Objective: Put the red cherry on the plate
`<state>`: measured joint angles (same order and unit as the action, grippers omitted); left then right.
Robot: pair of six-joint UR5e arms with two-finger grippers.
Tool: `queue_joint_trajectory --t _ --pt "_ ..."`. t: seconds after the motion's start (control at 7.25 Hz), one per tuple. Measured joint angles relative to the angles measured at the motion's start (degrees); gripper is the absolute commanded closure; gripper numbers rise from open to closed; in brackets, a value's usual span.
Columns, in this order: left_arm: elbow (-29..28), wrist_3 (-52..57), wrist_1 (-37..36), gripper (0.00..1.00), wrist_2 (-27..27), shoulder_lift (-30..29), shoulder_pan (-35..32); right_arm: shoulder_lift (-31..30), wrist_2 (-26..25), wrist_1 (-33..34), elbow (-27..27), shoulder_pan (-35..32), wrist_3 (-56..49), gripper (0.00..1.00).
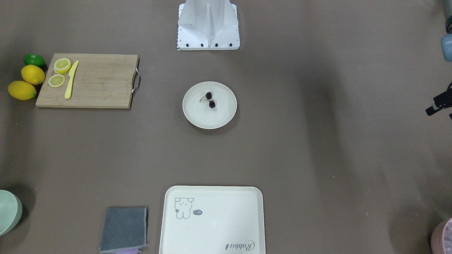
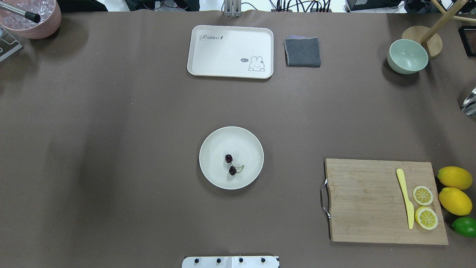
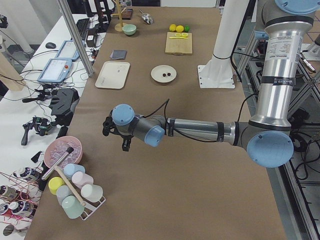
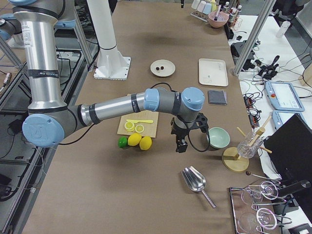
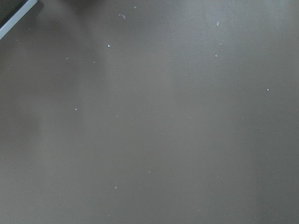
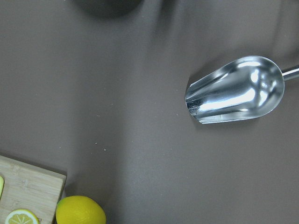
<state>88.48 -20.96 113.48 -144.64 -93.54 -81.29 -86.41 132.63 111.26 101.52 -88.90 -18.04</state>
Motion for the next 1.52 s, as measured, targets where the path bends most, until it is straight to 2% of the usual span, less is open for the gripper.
queue_joint_trajectory --t 0.41,0.83,1.24,1.52 --pt "0.21 1.65 0.07 0.02 1.14 3.04 -1.48 -0.57 0.90 -0.67 -0.31 -0.95 -1.33 0.00" --pt "0.85 7.20 0.30 0.02 2.44 7.37 -4.06 -4.89 0.73 -5.87 0.09 -1.67 -3.17 0.00" --pt "4.82 10.55 0.18 0.02 2.44 13.51 -6.74 -8.79 0.50 -6.74 4.54 -2.15 -2.93 0.00" --pt "5.71 10.57 0.16 0.02 2.43 14.73 -6.88 -10.39 0.87 -6.76 6.05 -2.37 -3.07 0.00"
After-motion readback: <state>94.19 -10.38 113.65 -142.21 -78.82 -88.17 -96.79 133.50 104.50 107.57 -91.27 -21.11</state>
